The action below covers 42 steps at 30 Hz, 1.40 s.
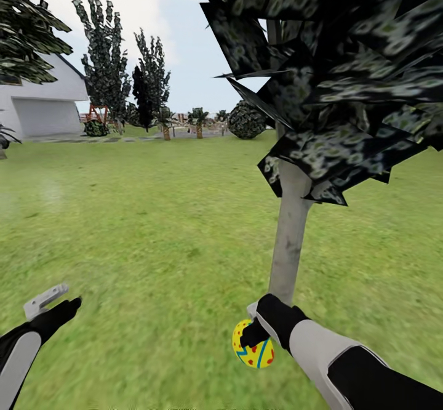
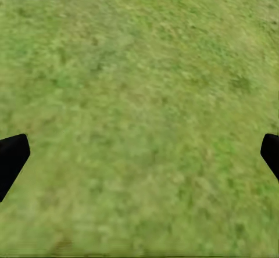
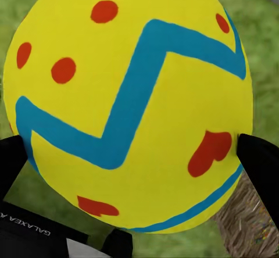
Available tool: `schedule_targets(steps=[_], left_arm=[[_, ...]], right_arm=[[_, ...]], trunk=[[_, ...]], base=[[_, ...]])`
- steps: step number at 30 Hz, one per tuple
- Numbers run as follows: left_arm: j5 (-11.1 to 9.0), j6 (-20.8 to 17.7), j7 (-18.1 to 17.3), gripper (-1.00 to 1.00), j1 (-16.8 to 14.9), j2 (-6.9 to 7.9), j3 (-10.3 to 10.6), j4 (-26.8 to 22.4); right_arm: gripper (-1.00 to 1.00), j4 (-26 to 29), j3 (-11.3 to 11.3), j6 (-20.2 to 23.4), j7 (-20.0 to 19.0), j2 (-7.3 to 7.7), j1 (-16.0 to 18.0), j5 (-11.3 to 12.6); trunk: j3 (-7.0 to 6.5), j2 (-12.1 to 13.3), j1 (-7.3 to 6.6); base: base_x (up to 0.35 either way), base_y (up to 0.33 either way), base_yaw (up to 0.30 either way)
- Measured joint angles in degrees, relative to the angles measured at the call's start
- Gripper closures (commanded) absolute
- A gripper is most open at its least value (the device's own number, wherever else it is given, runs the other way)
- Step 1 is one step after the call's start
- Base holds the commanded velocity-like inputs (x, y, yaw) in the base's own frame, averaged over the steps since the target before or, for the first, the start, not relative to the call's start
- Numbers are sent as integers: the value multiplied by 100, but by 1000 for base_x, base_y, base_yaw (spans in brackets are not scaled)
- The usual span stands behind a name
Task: Take the three Easter eggs out of the wicker basket on the lawn in the garden, then place them on the lawn next to a single tree (choose any tree) so that all three eggs are next to the same tree and none are left in the basket.
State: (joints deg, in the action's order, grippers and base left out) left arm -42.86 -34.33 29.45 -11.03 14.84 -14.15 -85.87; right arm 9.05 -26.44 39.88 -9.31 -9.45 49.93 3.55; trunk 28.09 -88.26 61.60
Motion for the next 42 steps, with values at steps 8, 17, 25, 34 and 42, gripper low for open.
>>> schedule_targets(steps=[8,17,25,34,42], left_arm=[[-36,-153,20,-100,26,-51,105,203],[-35,-178,20,-100,26,-51,105,220],[-3,-101,-6,-100,156,-169,214,348],[4,-57,1,-100,324,-193,236,719],[9,-48,3,-100,324,-194,241,718]], right_arm=[[100,-164,-171,117,-47,27,-82,5],[100,-275,-171,118,-46,27,-81,7],[100,-125,-47,183,-10,127,-211,-2],[100,502,105,196,-10,141,-1022,-4],[100,529,103,188,-4,134,-1026,-4]], trunk=[[0,0,-1],[0,0,-1],[0,0,1],[0,0,1],[0,0,-1]], base=[[-7,44,7],[0,41,0],[-84,21,0],[-207,41,0],[31,187,0]])
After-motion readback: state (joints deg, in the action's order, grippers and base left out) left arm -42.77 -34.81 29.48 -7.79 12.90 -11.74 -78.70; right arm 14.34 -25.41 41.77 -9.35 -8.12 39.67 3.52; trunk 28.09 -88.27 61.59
